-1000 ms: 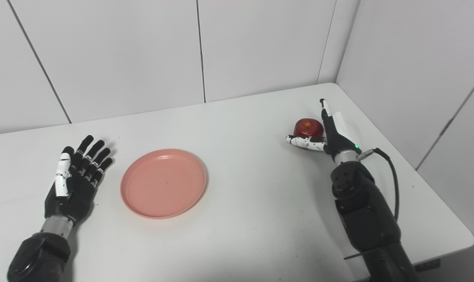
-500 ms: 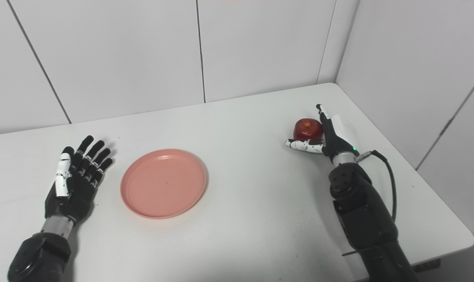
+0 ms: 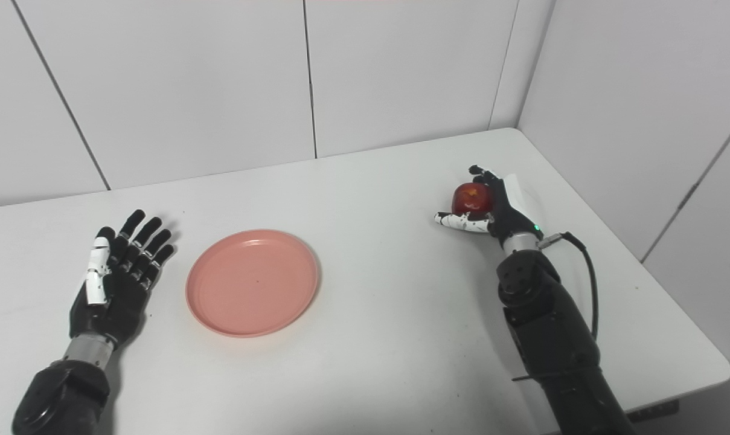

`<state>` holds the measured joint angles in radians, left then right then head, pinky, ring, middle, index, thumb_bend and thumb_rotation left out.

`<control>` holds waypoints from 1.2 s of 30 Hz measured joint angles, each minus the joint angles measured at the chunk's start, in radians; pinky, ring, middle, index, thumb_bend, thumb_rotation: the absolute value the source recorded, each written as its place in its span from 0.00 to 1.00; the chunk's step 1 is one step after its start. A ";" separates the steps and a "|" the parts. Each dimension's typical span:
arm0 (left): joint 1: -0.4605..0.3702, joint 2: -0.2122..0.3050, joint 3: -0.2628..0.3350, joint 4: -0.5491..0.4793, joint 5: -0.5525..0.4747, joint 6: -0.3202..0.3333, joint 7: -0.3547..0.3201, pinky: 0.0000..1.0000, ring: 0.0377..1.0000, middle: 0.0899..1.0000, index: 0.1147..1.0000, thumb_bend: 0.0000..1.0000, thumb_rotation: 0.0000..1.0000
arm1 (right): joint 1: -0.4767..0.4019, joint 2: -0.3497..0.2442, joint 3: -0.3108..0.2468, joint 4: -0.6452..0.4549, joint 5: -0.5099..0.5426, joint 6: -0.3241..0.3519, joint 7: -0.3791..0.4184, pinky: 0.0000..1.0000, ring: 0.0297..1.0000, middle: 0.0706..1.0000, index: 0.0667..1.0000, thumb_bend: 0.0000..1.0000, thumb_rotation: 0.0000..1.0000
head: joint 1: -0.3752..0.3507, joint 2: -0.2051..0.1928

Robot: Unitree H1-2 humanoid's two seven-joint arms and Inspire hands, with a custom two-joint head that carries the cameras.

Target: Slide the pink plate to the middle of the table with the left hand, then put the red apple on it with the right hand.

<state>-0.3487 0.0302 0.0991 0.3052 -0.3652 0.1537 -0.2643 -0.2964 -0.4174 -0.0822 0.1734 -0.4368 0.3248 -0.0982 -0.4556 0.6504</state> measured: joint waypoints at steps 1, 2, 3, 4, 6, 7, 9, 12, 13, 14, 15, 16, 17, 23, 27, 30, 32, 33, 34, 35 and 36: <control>0.000 0.000 0.000 -0.001 0.000 0.002 0.002 0.93 0.90 0.90 0.89 0.38 1.00 | -0.002 0.001 -0.005 0.007 0.012 -0.008 -0.003 0.55 0.62 0.64 0.67 0.85 0.17 | 0.000 0.000; 0.000 0.000 0.001 -0.002 0.000 0.005 0.002 0.93 0.90 0.90 0.89 0.38 1.00 | -0.003 0.002 -0.011 0.020 0.018 -0.021 -0.011 0.53 0.59 0.62 0.65 0.83 0.16 | 0.000 0.000; 0.000 0.000 0.001 -0.004 0.000 0.008 0.002 0.93 0.90 0.90 0.90 0.38 1.00 | -0.003 0.002 -0.012 0.029 0.021 -0.032 -0.024 0.51 0.57 0.60 0.62 0.81 0.15 | 0.002 0.000; 0.001 0.000 0.001 -0.006 0.000 0.009 0.002 0.93 0.90 0.90 0.90 0.38 1.00 | -0.003 0.002 -0.012 0.034 0.021 -0.039 -0.035 0.50 0.55 0.59 0.61 0.79 0.15 | 0.002 0.002; 0.001 0.000 0.001 -0.006 0.000 0.010 0.002 0.94 0.91 0.91 0.90 0.37 1.00 | -0.005 0.002 -0.010 0.047 0.020 -0.056 -0.050 0.47 0.52 0.55 0.55 0.76 0.14 | 0.002 0.002; 0.001 0.000 0.001 -0.006 0.000 0.010 0.002 0.94 0.91 0.91 0.90 0.37 1.00 | -0.008 0.002 -0.009 0.059 0.020 -0.067 -0.064 0.46 0.50 0.53 0.54 0.75 0.13 | 0.005 0.002; 0.001 0.000 0.001 -0.006 0.000 0.010 0.002 0.94 0.90 0.90 0.90 0.37 1.00 | -0.016 0.002 -0.007 0.083 0.020 -0.096 -0.083 0.44 0.48 0.50 0.47 0.57 0.14 | 0.005 0.002; 0.001 0.000 0.000 -0.006 0.000 0.010 0.002 0.94 0.91 0.91 0.91 0.37 1.00 | -0.024 0.002 -0.001 0.102 0.019 -0.110 -0.100 0.42 0.47 0.49 0.45 0.52 0.13 | 0.005 0.002; 0.001 0.000 -0.001 -0.006 0.000 0.010 0.002 0.94 0.91 0.91 0.91 0.37 1.00 | -0.026 0.002 0.001 0.106 0.018 -0.110 -0.106 0.42 0.47 0.49 0.45 0.52 0.13 | 0.005 0.002; 0.001 0.000 -0.001 -0.006 0.000 0.010 0.002 0.94 0.91 0.91 0.91 0.37 1.00 | -0.028 0.002 0.003 0.112 0.018 -0.111 -0.109 0.42 0.47 0.49 0.45 0.52 0.13 | 0.008 0.003; 0.001 0.000 -0.001 -0.006 0.000 0.010 0.002 0.93 0.91 0.91 0.90 0.37 1.00 | -0.031 0.002 0.003 0.117 0.018 -0.111 -0.110 0.42 0.47 0.49 0.45 0.51 0.13 | 0.008 0.003; 0.001 0.000 -0.001 -0.007 0.000 0.010 0.002 0.93 0.90 0.91 0.90 0.37 1.00 | -0.033 0.002 0.003 0.119 0.018 -0.112 -0.110 0.41 0.47 0.49 0.45 0.51 0.13 | 0.008 0.003; 0.001 0.000 -0.001 -0.007 0.000 0.010 0.002 0.93 0.90 0.90 0.90 0.37 1.00 | -0.033 0.001 0.004 0.120 0.018 -0.112 -0.112 0.41 0.47 0.49 0.45 0.51 0.13 | 0.008 0.003; 0.002 0.000 -0.002 -0.007 0.001 0.010 0.003 0.93 0.91 0.91 0.90 0.38 1.00 | -0.033 0.001 0.005 0.121 0.014 -0.113 -0.120 0.40 0.47 0.49 0.45 0.51 0.13 | 0.017 0.002; 0.003 -0.001 -0.004 -0.010 0.002 0.010 0.009 0.93 0.90 0.90 0.90 0.37 1.00 | -0.031 0.000 0.005 0.118 0.014 -0.117 -0.132 0.41 0.47 0.48 0.45 0.51 0.13 | 0.025 0.000; 0.003 -0.001 -0.006 -0.011 0.002 0.010 0.011 0.93 0.91 0.90 0.90 0.38 1.00 | -0.021 0.000 0.004 0.078 0.012 -0.118 -0.134 0.41 0.47 0.49 0.45 0.51 0.13 | 0.028 0.000; 0.003 -0.002 -0.008 -0.011 0.002 0.010 0.014 0.93 0.91 0.91 0.90 0.38 1.00 | -0.016 0.001 0.004 0.033 0.009 -0.117 -0.134 0.40 0.47 0.48 0.45 0.51 0.13 | 0.032 -0.002; 0.003 -0.002 -0.008 -0.012 0.002 0.010 0.016 0.93 0.91 0.91 0.90 0.38 1.00 | -0.016 0.001 0.004 0.012 0.008 -0.117 -0.134 0.40 0.46 0.47 0.45 0.51 0.13 | 0.035 -0.003; 0.003 -0.004 -0.009 -0.012 0.002 0.010 0.020 0.93 0.91 0.91 0.90 0.38 1.00 | -0.016 0.001 0.004 -0.010 0.007 -0.117 -0.134 0.40 0.46 0.48 0.45 0.51 0.13 | 0.038 -0.005; 0.003 -0.005 -0.010 -0.013 0.002 0.010 0.021 0.93 0.91 0.91 0.90 0.38 1.00 | -0.016 0.002 0.004 -0.033 0.006 -0.117 -0.134 0.40 0.46 0.48 0.45 0.51 0.14 | 0.041 -0.005; 0.003 -0.006 -0.010 -0.013 0.002 0.010 0.022 0.93 0.91 0.91 0.90 0.38 1.00 | -0.016 0.004 0.005 -0.057 0.002 -0.116 -0.132 0.40 0.46 0.48 0.45 0.51 0.14 | 0.041 -0.005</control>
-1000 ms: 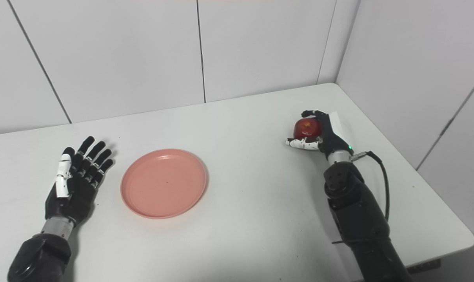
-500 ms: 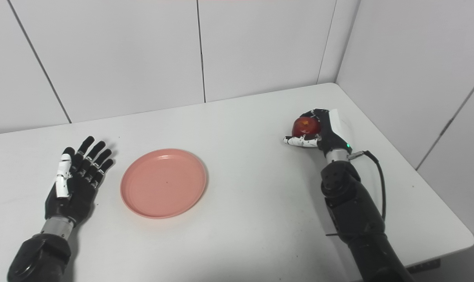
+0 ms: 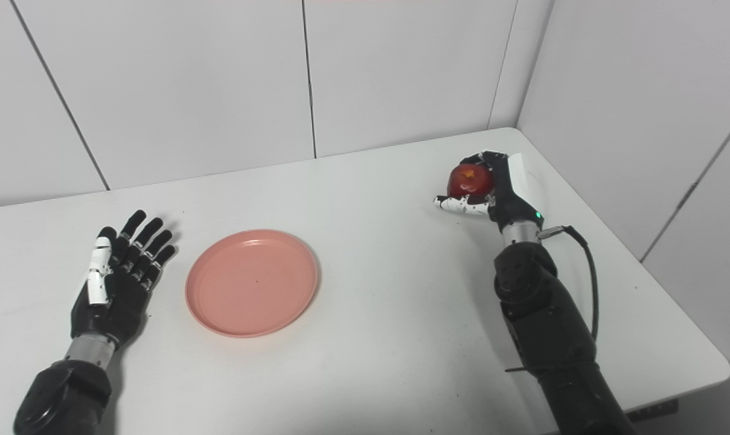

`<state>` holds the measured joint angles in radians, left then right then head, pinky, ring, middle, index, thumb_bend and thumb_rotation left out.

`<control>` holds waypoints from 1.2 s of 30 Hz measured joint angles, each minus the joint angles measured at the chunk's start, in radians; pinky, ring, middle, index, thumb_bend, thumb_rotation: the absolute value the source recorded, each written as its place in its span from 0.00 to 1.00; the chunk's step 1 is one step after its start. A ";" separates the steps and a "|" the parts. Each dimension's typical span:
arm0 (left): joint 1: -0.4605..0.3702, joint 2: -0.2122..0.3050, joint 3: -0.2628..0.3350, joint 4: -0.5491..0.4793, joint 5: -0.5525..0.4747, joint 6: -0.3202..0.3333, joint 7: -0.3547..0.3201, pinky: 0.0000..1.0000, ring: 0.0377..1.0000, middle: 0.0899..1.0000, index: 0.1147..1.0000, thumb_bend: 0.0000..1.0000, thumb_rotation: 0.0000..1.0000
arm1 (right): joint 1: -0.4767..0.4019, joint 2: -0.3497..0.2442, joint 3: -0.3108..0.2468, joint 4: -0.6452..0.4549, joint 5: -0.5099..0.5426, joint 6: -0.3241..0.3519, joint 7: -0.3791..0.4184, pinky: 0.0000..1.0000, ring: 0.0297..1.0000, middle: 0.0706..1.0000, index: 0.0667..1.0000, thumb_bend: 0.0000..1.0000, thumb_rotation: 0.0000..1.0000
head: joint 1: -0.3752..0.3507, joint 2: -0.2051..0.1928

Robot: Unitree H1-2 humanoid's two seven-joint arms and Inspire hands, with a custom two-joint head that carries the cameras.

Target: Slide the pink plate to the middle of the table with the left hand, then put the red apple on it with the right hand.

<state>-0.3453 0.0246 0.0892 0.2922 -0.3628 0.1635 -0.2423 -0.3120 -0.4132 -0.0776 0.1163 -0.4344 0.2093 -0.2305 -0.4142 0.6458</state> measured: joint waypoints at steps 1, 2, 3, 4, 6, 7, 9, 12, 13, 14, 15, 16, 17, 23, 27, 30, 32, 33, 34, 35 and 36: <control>0.000 0.000 -0.001 0.000 0.000 0.000 0.000 0.93 0.91 0.91 0.90 0.38 1.00 | 0.000 0.003 0.001 -0.021 -0.005 0.003 0.003 0.40 0.46 0.48 0.45 0.51 0.14 | 0.000 0.000; 0.000 0.000 -0.002 -0.001 0.000 0.000 0.001 0.93 0.91 0.91 0.90 0.38 1.00 | 0.000 0.007 0.002 -0.044 -0.011 0.008 0.009 0.40 0.46 0.48 0.45 0.51 0.14 | 0.005 -0.002; 0.001 -0.001 -0.002 -0.001 0.001 0.000 0.001 0.93 0.91 0.91 0.90 0.38 1.00 | -0.001 0.010 0.006 -0.068 -0.018 0.015 0.016 0.40 0.46 0.48 0.45 0.51 0.14 | 0.012 -0.003; 0.001 -0.001 -0.004 -0.002 0.001 0.000 0.002 0.93 0.91 0.91 0.90 0.38 1.00 | -0.001 0.014 0.012 -0.085 -0.023 0.017 0.020 0.39 0.46 0.48 0.45 0.51 0.14 | 0.012 -0.003; 0.001 -0.003 -0.006 -0.002 0.001 0.000 0.002 0.93 0.91 0.91 0.90 0.38 1.00 | -0.002 0.024 0.020 -0.106 -0.029 0.022 0.028 0.38 0.45 0.47 0.45 0.51 0.13 | 0.018 -0.003; 0.001 -0.004 -0.007 -0.002 0.002 0.000 0.004 0.93 0.91 0.91 0.90 0.38 1.00 | -0.003 0.028 0.024 -0.115 -0.030 0.023 0.032 0.38 0.44 0.46 0.45 0.51 0.13 | 0.018 -0.003; 0.002 -0.006 -0.010 -0.006 0.006 0.000 0.014 0.93 0.91 0.91 0.89 0.38 1.00 | -0.004 0.036 0.037 -0.146 -0.030 0.025 0.056 0.38 0.44 0.46 0.45 0.51 0.13 | 0.037 -0.003; 0.004 -0.009 -0.014 -0.012 0.020 0.000 0.023 0.93 0.91 0.91 0.89 0.38 1.00 | -0.010 0.048 0.054 -0.179 -0.043 0.030 0.074 0.38 0.44 0.46 0.45 0.51 0.13 | 0.064 -0.008; 0.005 -0.011 -0.017 -0.014 0.021 0.000 0.024 0.93 0.91 0.91 0.89 0.39 1.00 | -0.016 0.053 0.060 -0.185 -0.053 0.031 0.076 0.39 0.44 0.46 0.45 0.51 0.13 | 0.069 -0.008; 0.007 -0.013 -0.019 -0.016 0.021 0.000 0.024 0.93 0.90 0.90 0.89 0.39 1.00 | -0.021 0.060 0.066 -0.193 -0.058 0.032 0.081 0.39 0.44 0.46 0.45 0.51 0.13 | 0.078 -0.008; 0.010 -0.016 -0.020 -0.021 0.024 0.000 0.025 0.93 0.90 0.90 0.89 0.39 1.00 | -0.026 0.067 0.074 -0.200 -0.060 0.034 0.090 0.39 0.45 0.47 0.45 0.51 0.13 | 0.078 -0.008; 0.012 -0.018 -0.021 -0.023 0.024 0.000 0.028 0.93 0.90 0.90 0.89 0.39 1.00 | -0.032 0.075 0.082 -0.203 -0.061 0.035 0.096 0.39 0.44 0.46 0.45 0.51 0.13 | 0.078 -0.008; 0.013 -0.021 -0.022 -0.026 0.026 0.001 0.032 0.93 0.90 0.90 0.89 0.39 1.00 | -0.038 0.084 0.093 -0.203 -0.064 0.035 0.101 0.38 0.44 0.46 0.45 0.51 0.13 | 0.086 -0.009; 0.017 -0.042 -0.028 -0.037 0.042 0.002 0.044 0.91 0.90 0.90 0.88 0.40 1.00 | -0.058 0.124 0.140 -0.203 -0.072 0.034 0.138 0.37 0.43 0.45 0.45 0.51 0.13 | 0.121 -0.012; 0.021 -0.045 -0.030 -0.053 0.045 0.017 0.063 0.91 0.90 0.90 0.88 0.39 1.00 | -0.071 0.142 0.167 -0.202 -0.082 0.033 0.143 0.36 0.42 0.45 0.45 0.52 0.13 | 0.159 -0.015; 0.027 -0.053 -0.035 -0.066 0.046 0.025 0.075 0.90 0.89 0.89 0.87 0.39 1.00 | -0.084 0.159 0.183 -0.199 -0.093 0.033 0.143 0.36 0.42 0.45 0.45 0.52 0.13 | 0.195 -0.017; 0.030 -0.063 -0.036 -0.069 0.048 0.026 0.085 0.91 0.89 0.89 0.88 0.38 1.00 | -0.096 0.174 0.202 -0.196 -0.100 0.032 0.142 0.36 0.42 0.45 0.45 0.52 0.13 | 0.215 -0.017; 0.030 -0.067 -0.040 -0.070 0.056 0.026 0.087 0.91 0.89 0.89 0.88 0.38 1.00 | -0.103 0.184 0.214 -0.191 -0.102 0.027 0.143 0.36 0.42 0.45 0.45 0.52 0.13 | 0.215 -0.017; 0.030 -0.069 -0.047 -0.070 0.060 0.026 0.087 0.91 0.89 0.89 0.88 0.38 1.00 | -0.110 0.194 0.226 -0.184 -0.102 0.021 0.143 0.36 0.42 0.45 0.45 0.52 0.13 | 0.233 -0.017; 0.030 -0.072 -0.052 -0.069 0.064 0.026 0.087 0.91 0.89 0.89 0.88 0.38 1.00 | -0.116 0.202 0.234 -0.176 -0.102 0.016 0.143 0.36 0.42 0.45 0.45 0.52 0.13 | 0.233 -0.017; 0.030 -0.077 -0.054 -0.070 0.064 0.026 0.088 0.91 0.89 0.89 0.87 0.38 1.00 | -0.121 0.210 0.243 -0.168 -0.102 0.007 0.143 0.36 0.42 0.45 0.45 0.52 0.13 | 0.233 -0.017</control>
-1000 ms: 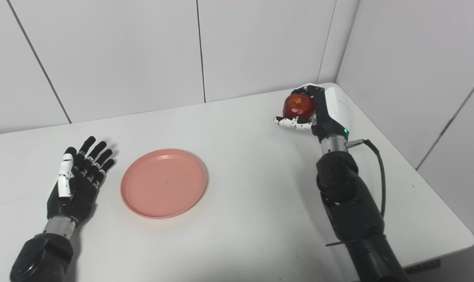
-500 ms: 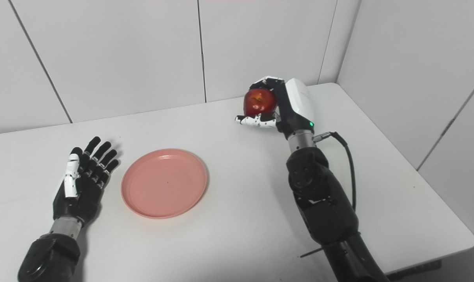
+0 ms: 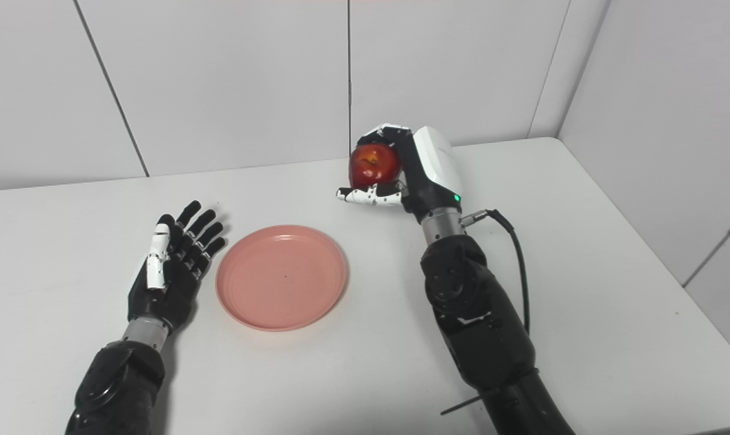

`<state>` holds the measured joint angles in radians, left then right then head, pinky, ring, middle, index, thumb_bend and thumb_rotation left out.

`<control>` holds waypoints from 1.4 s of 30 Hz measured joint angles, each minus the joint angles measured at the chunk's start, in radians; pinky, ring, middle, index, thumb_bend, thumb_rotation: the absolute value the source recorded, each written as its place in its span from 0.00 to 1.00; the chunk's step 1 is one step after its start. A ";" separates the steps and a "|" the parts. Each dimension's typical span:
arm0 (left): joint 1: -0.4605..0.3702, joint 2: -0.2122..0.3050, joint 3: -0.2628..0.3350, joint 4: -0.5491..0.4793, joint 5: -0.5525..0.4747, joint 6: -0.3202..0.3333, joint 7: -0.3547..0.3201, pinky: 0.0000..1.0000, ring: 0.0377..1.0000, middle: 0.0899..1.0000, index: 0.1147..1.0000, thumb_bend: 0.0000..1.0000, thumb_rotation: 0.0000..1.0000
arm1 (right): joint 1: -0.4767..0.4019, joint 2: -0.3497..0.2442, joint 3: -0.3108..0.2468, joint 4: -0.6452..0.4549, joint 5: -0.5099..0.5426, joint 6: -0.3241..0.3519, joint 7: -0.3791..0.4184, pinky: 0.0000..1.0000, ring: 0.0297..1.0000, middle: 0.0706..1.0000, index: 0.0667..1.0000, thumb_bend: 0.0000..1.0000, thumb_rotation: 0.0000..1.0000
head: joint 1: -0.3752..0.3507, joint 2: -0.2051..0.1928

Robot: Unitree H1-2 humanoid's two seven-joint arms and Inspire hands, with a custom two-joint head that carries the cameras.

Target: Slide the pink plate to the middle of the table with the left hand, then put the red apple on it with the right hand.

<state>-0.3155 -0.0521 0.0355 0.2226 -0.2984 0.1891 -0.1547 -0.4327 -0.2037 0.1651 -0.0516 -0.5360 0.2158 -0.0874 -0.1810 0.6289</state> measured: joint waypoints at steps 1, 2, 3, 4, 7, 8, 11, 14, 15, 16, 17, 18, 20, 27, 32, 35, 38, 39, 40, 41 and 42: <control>0.000 -0.003 0.000 0.000 0.000 0.000 0.001 0.90 0.89 0.89 0.87 0.38 1.00 | -0.005 0.005 0.008 0.008 0.000 -0.005 0.001 0.36 0.42 0.45 0.45 0.52 0.13 | 0.020 0.000; 0.000 -0.006 0.000 -0.001 0.000 0.000 0.002 0.91 0.89 0.89 0.87 0.38 1.00 | -0.008 0.010 0.016 0.011 0.000 -0.006 0.003 0.36 0.42 0.45 0.45 0.52 0.13 | 0.040 0.000; 0.000 -0.007 0.000 -0.002 0.000 0.000 0.006 0.91 0.89 0.89 0.87 0.38 1.00 | -0.012 0.018 0.024 0.015 -0.001 -0.006 0.007 0.36 0.42 0.45 0.45 0.52 0.13 | 0.040 0.000; 0.000 -0.009 0.000 -0.002 0.003 0.000 0.011 0.91 0.89 0.88 0.87 0.38 1.00 | -0.018 0.027 0.033 0.023 -0.002 -0.006 0.011 0.36 0.42 0.46 0.45 0.52 0.14 | 0.054 0.002; 0.000 -0.018 -0.005 -0.003 0.021 -0.001 0.022 0.91 0.89 0.88 0.87 0.38 1.00 | -0.025 0.057 0.056 0.044 -0.003 -0.006 0.020 0.35 0.41 0.45 0.45 0.52 0.14 | 0.093 0.003; 0.000 -0.023 -0.008 -0.003 0.024 -0.001 0.025 0.91 0.88 0.88 0.87 0.38 1.00 | -0.026 0.065 0.063 0.048 -0.002 -0.006 0.026 0.35 0.41 0.45 0.45 0.52 0.13 | 0.097 0.003; 0.000 -0.034 -0.011 -0.005 0.035 -0.001 0.036 0.90 0.88 0.88 0.87 0.38 1.00 | -0.032 0.085 0.087 0.074 -0.001 -0.011 0.037 0.35 0.41 0.45 0.45 0.52 0.13 | 0.112 0.005; 0.000 -0.040 -0.010 -0.008 0.044 -0.001 0.047 0.90 0.88 0.87 0.86 0.38 1.00 | -0.033 0.094 0.104 0.099 0.000 -0.040 0.037 0.34 0.40 0.46 0.45 0.52 0.13 | 0.150 0.008; 0.000 -0.042 -0.010 -0.008 0.046 -0.001 0.052 0.89 0.88 0.87 0.86 0.38 1.00 | -0.034 0.096 0.110 0.106 0.000 -0.043 0.037 0.34 0.41 0.46 0.45 0.52 0.13 | 0.159 0.009; 0.000 -0.045 -0.009 -0.008 0.047 -0.001 0.055 0.89 0.88 0.87 0.87 0.38 1.00 | -0.034 0.099 0.114 0.112 0.001 -0.044 0.038 0.34 0.41 0.46 0.45 0.52 0.13 | 0.160 0.009; 0.000 -0.047 -0.010 -0.009 0.047 -0.001 0.058 0.90 0.88 0.87 0.87 0.38 1.00 | -0.034 0.103 0.117 0.116 0.002 -0.044 0.038 0.35 0.41 0.46 0.45 0.52 0.13 | 0.170 0.009; 0.000 -0.049 -0.009 -0.009 0.047 -0.001 0.059 0.90 0.88 0.87 0.87 0.38 1.00 | -0.034 0.108 0.120 0.116 0.002 -0.044 0.038 0.35 0.41 0.46 0.45 0.52 0.13 | 0.173 0.011; 0.000 -0.052 -0.007 -0.009 0.047 -0.002 0.062 0.90 0.88 0.87 0.87 0.38 1.00 | -0.034 0.118 0.127 0.119 0.003 -0.045 0.038 0.36 0.41 0.46 0.45 0.52 0.13 | 0.186 0.012; -0.001 -0.062 0.001 -0.005 0.049 -0.011 0.069 0.89 0.87 0.87 0.87 0.39 1.00 | -0.040 0.154 0.149 0.151 0.004 -0.052 0.038 0.34 0.40 0.45 0.45 0.52 0.13 | 0.209 0.018; -0.001 -0.062 0.005 0.001 0.057 -0.028 0.077 0.89 0.88 0.88 0.87 0.38 1.00 | -0.046 0.164 0.155 0.180 0.003 -0.082 0.037 0.33 0.39 0.44 0.45 0.52 0.14 | 0.212 0.021; -0.002 -0.062 0.004 0.001 0.071 -0.030 0.089 0.88 0.87 0.87 0.87 0.37 1.00 | -0.045 0.168 0.156 0.190 0.003 -0.088 0.037 0.32 0.39 0.44 0.45 0.52 0.13 | 0.212 0.023; -0.002 -0.064 0.004 0.001 0.089 -0.034 0.103 0.87 0.87 0.87 0.86 0.37 1.00 | -0.045 0.169 0.156 0.214 0.004 -0.107 0.034 0.32 0.38 0.44 0.45 0.52 0.13 | 0.213 0.029; -0.002 -0.066 0.004 0.001 0.090 -0.036 0.108 0.87 0.87 0.87 0.86 0.37 1.00 | -0.043 0.170 0.156 0.226 0.004 -0.109 0.033 0.32 0.38 0.44 0.45 0.52 0.13 | 0.213 0.029; -0.002 -0.067 0.005 0.001 0.090 -0.038 0.110 0.87 0.87 0.88 0.86 0.37 1.00 | -0.040 0.171 0.156 0.236 0.004 -0.111 0.033 0.33 0.39 0.44 0.45 0.51 0.13 | 0.216 0.031; -0.002 -0.068 0.005 0.001 0.091 -0.039 0.111 0.87 0.87 0.88 0.87 0.37 1.00 | -0.038 0.172 0.156 0.246 0.004 -0.111 0.033 0.33 0.39 0.44 0.45 0.51 0.13 | 0.216 0.031; -0.002 -0.068 0.005 0.001 0.091 -0.040 0.112 0.87 0.88 0.88 0.87 0.36 1.00 | -0.033 0.173 0.156 0.251 0.004 -0.111 0.033 0.33 0.39 0.45 0.45 0.51 0.13 | 0.216 0.031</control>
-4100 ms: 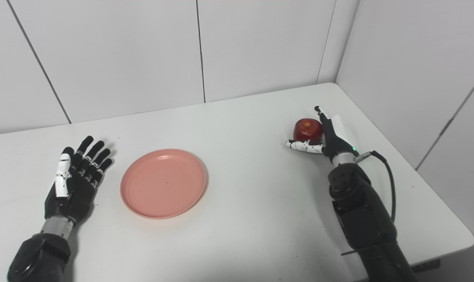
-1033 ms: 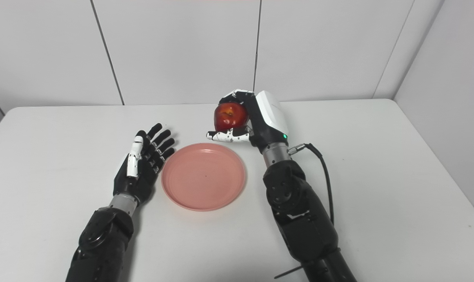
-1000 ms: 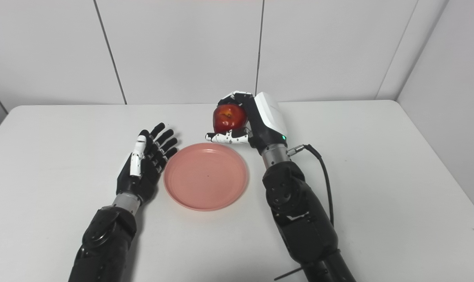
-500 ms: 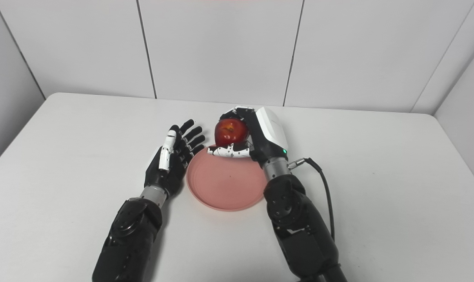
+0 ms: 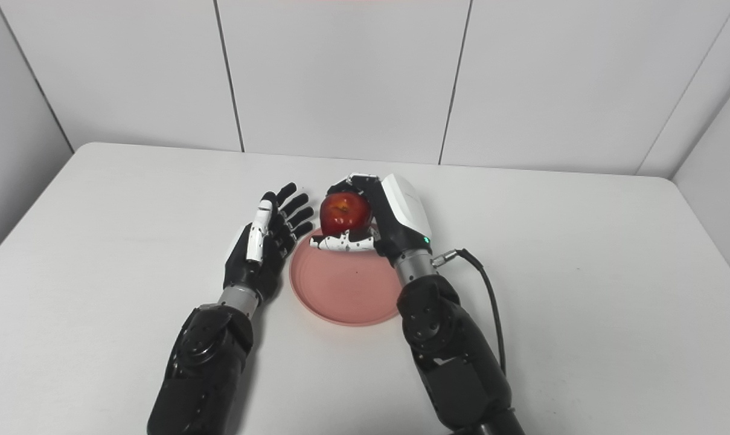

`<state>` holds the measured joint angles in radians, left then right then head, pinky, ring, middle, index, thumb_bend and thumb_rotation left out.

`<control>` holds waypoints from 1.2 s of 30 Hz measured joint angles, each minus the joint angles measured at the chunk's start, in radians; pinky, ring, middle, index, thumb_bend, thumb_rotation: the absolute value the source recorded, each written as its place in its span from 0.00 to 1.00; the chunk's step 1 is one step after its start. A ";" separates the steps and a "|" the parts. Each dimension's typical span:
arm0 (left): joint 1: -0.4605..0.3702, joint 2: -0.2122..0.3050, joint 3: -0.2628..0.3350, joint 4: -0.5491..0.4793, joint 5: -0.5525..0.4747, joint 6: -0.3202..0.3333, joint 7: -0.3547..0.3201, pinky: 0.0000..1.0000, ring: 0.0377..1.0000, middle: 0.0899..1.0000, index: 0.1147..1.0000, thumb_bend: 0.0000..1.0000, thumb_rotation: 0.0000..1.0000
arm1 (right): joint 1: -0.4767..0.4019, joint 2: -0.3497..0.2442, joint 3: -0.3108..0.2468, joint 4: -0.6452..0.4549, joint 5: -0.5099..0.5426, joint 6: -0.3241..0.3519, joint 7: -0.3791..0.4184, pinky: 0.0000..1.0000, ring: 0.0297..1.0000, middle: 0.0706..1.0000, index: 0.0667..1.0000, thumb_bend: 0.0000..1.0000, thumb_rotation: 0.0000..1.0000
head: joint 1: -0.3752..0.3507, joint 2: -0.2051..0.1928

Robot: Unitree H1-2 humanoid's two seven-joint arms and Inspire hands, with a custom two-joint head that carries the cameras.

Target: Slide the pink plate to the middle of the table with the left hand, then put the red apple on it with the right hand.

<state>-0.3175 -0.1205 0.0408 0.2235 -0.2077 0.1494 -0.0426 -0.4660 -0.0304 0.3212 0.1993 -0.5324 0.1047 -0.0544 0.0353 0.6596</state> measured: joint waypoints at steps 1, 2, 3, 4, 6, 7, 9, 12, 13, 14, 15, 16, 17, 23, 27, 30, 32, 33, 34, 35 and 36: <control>0.000 0.000 0.000 0.000 0.001 -0.002 0.004 0.87 0.88 0.88 0.87 0.36 1.00 | 0.004 0.001 0.001 0.001 -0.002 0.000 -0.001 0.33 0.39 0.45 0.45 0.52 0.13 | 0.000 0.000; 0.000 0.000 0.000 0.000 0.002 -0.003 0.006 0.87 0.88 0.88 0.87 0.36 1.00 | 0.006 0.002 0.002 0.002 -0.004 0.000 -0.004 0.33 0.39 0.45 0.45 0.52 0.13 | 0.002 0.005; 0.000 -0.001 0.000 0.000 0.002 -0.004 0.008 0.87 0.88 0.88 0.87 0.36 1.00 | 0.008 0.003 0.003 0.005 -0.006 0.000 -0.006 0.33 0.39 0.45 0.45 0.52 0.13 | 0.002 0.005; 0.000 -0.001 0.000 0.001 0.002 -0.005 0.012 0.87 0.88 0.88 0.87 0.36 1.00 | 0.009 0.003 0.005 0.007 -0.009 0.000 -0.009 0.32 0.39 0.45 0.45 0.52 0.13 | 0.002 0.005; 0.000 -0.002 0.000 0.001 0.002 -0.007 0.017 0.87 0.87 0.87 0.85 0.36 1.00 | 0.009 0.004 0.010 0.022 -0.011 -0.003 -0.022 0.33 0.39 0.45 0.45 0.52 0.13 | 0.003 0.006; 0.000 -0.002 0.000 0.001 0.003 -0.007 0.018 0.87 0.87 0.87 0.85 0.37 1.00 | 0.010 0.006 0.012 0.029 -0.011 -0.004 -0.025 0.33 0.39 0.45 0.45 0.51 0.13 | 0.003 0.006; 0.000 -0.003 -0.001 0.001 0.004 -0.008 0.019 0.87 0.87 0.87 0.85 0.37 1.00 | 0.015 0.007 0.016 0.037 -0.010 -0.006 -0.026 0.33 0.39 0.45 0.45 0.51 0.13 | 0.003 0.009; 0.000 -0.004 -0.001 0.000 0.017 -0.008 0.023 0.87 0.87 0.88 0.86 0.37 1.00 | 0.022 0.009 0.020 0.044 -0.010 -0.013 -0.027 0.33 0.39 0.45 0.45 0.51 0.13 | 0.003 0.011; 0.000 -0.004 -0.001 0.000 0.018 -0.008 0.026 0.86 0.87 0.88 0.86 0.37 1.00 | 0.024 0.009 0.021 0.049 -0.009 -0.019 -0.029 0.32 0.39 0.44 0.45 0.51 0.13 | 0.003 0.012; 0.000 -0.005 -0.001 0.000 0.018 -0.008 0.027 0.86 0.87 0.88 0.86 0.37 1.00 | 0.026 0.009 0.021 0.056 -0.009 -0.028 -0.031 0.32 0.39 0.44 0.45 0.51 0.13 | 0.002 0.014; 0.000 -0.005 -0.001 0.000 0.019 -0.008 0.028 0.87 0.88 0.88 0.86 0.37 1.00 | 0.029 0.009 0.021 0.061 -0.009 -0.034 -0.032 0.32 0.38 0.44 0.45 0.51 0.13 | 0.002 0.014; 0.000 -0.005 -0.001 0.000 0.019 -0.008 0.028 0.87 0.88 0.88 0.87 0.36 1.00 | 0.032 0.009 0.022 0.064 -0.009 -0.036 -0.032 0.32 0.38 0.44 0.45 0.51 0.13 | 0.000 0.017; 0.000 -0.005 -0.001 0.000 0.020 -0.008 0.028 0.87 0.88 0.88 0.87 0.36 1.00 | 0.035 0.009 0.023 0.068 -0.009 -0.037 -0.033 0.32 0.38 0.44 0.45 0.51 0.13 | 0.000 0.017; 0.000 -0.005 -0.004 0.000 0.021 -0.008 0.028 0.87 0.88 0.88 0.87 0.36 1.00 | 0.038 0.010 0.023 0.080 -0.008 -0.051 -0.042 0.30 0.36 0.42 0.45 0.51 0.12 | 0.002 0.020; 0.000 -0.005 -0.005 0.000 0.023 -0.008 0.028 0.87 0.88 0.88 0.87 0.36 1.00 | 0.037 0.010 0.023 0.092 -0.008 -0.071 -0.047 0.31 0.37 0.42 0.45 0.51 0.13 | 0.000 0.021; 0.000 -0.005 -0.005 -0.001 0.023 -0.008 0.028 0.87 0.88 0.88 0.87 0.37 1.00 | 0.038 0.010 0.022 0.094 -0.006 -0.074 -0.049 0.31 0.37 0.42 0.45 0.51 0.13 | -0.002 0.023; 0.000 -0.005 -0.005 -0.001 0.023 -0.008 0.028 0.87 0.88 0.88 0.87 0.37 1.00 | 0.038 0.010 0.022 0.095 -0.006 -0.075 -0.050 0.30 0.36 0.42 0.45 0.52 0.13 | -0.003 0.025; 0.000 -0.005 -0.005 -0.001 0.023 -0.007 0.028 0.87 0.88 0.88 0.87 0.37 1.00 | 0.038 0.010 0.022 0.095 -0.006 -0.075 -0.051 0.31 0.36 0.42 0.45 0.52 0.13 | -0.003 0.025; 0.000 -0.005 -0.005 -0.001 0.023 -0.007 0.028 0.87 0.88 0.88 0.87 0.37 1.00 | 0.038 0.010 0.022 0.095 -0.006 -0.075 -0.051 0.31 0.37 0.42 0.45 0.52 0.13 | -0.005 0.026; 0.000 -0.005 -0.005 -0.001 0.023 -0.007 0.028 0.87 0.88 0.88 0.87 0.37 1.00 | 0.038 0.010 0.022 0.095 -0.006 -0.075 -0.051 0.33 0.38 0.43 0.45 0.52 0.13 | -0.005 0.026; 0.000 -0.005 -0.005 -0.001 0.023 -0.007 0.028 0.87 0.88 0.88 0.87 0.37 1.00 | 0.039 0.010 0.022 0.095 -0.006 -0.075 -0.052 0.33 0.38 0.43 0.45 0.52 0.13 | -0.005 0.026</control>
<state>-0.3172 -0.1257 0.0357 0.2220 -0.1843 0.1428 -0.0147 -0.4270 -0.0200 0.3437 0.2940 -0.5386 0.0297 -0.1065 0.0307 0.6857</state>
